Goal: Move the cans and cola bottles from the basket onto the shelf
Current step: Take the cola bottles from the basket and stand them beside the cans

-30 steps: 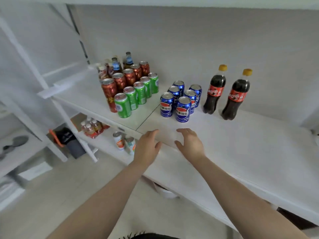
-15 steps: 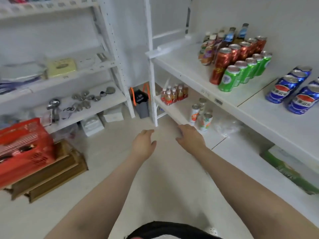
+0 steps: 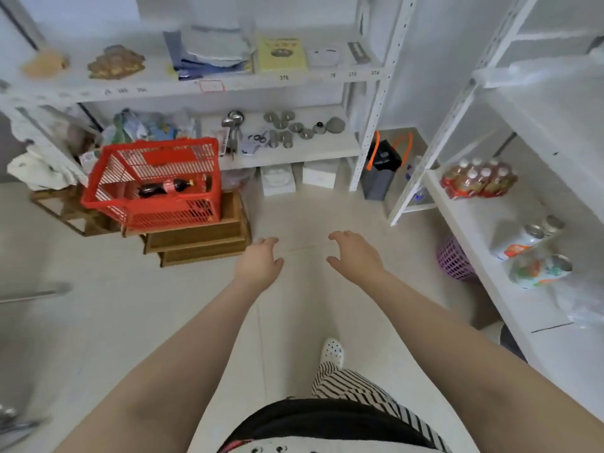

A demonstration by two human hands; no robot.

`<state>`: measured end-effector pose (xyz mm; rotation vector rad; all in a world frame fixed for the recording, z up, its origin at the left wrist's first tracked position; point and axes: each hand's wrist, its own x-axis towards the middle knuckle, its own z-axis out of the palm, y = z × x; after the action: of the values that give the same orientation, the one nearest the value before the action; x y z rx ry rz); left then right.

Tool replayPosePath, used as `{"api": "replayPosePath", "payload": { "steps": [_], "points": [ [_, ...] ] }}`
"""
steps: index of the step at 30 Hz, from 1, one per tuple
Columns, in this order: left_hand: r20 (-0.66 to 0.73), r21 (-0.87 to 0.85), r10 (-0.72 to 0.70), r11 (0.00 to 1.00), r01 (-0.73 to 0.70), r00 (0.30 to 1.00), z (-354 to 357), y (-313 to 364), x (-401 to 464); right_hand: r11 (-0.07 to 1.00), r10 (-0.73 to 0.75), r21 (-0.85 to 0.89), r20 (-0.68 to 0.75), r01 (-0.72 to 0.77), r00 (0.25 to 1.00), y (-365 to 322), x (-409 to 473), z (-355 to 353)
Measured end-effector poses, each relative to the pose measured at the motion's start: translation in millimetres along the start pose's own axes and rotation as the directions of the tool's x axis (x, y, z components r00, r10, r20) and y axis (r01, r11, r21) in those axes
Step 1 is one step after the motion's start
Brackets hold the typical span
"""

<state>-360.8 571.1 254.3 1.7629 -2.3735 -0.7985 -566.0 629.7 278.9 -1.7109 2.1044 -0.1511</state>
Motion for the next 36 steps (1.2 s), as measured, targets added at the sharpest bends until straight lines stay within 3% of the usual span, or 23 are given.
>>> {"api": "replayPosePath", "payload": {
  "steps": [9, 14, 20, 24, 27, 36],
  "points": [
    [-0.047, 0.041, -0.259, 0.964, 0.261, 0.965, -60, -98, 73, 0.984, -0.168, -0.026, 0.155, 0.174, 0.974, -89, 148, 25],
    [-0.148, -0.059, -0.335, 0.942, 0.329, 0.931, -107, -151, 107, 0.965, -0.258, 0.013, 0.221, 0.262, 0.940, -160, 221, 23],
    [-0.086, -0.139, -0.430, 0.898, 0.417, 0.899, -135, -228, 141, 0.935, -0.350, 0.040, 0.258, 0.352, 0.901, -239, 292, 43],
    [-0.080, -0.167, -0.406, 0.906, 0.389, 0.911, -169, -287, 178, 0.945, -0.327, 0.058, 0.248, 0.323, 0.912, -292, 340, 66],
    [-0.053, -0.182, -0.357, 0.922, 0.342, 0.933, -198, -335, 206, 0.972, -0.234, 0.086, 0.252, 0.219, 0.939, -329, 373, 85],
    [0.197, -0.251, -0.253, 0.921, 0.298, 0.947, -247, -447, 284, 0.987, -0.001, 0.157, 0.283, -0.046, 0.959, -390, 436, 120]
  ]
}}
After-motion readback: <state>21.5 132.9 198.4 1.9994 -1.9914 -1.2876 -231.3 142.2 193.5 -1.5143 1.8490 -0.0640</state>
